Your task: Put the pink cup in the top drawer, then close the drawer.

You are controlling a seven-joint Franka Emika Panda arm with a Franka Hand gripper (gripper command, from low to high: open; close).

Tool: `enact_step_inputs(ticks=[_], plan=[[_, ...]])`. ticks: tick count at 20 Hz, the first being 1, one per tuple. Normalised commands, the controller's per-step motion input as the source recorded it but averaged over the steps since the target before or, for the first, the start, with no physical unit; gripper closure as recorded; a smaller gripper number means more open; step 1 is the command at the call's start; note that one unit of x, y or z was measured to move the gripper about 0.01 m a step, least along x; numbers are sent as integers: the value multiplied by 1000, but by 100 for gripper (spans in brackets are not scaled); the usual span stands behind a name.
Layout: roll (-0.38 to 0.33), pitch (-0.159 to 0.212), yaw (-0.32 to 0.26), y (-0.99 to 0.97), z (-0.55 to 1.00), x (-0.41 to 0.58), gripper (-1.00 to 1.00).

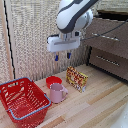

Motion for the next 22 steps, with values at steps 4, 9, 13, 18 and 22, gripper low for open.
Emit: enact_step_inputs(ticks=[4,9,13,18,22], plan=[[-53,68,47,174,-429,-248,-100],[-67,58,87,327,-323,-278,-100],[-83,21,95,416,-239,-204,-100],[-81,0,133,224,-286,-1,-100],[-80,-28,202,14,-301,252,-100]])
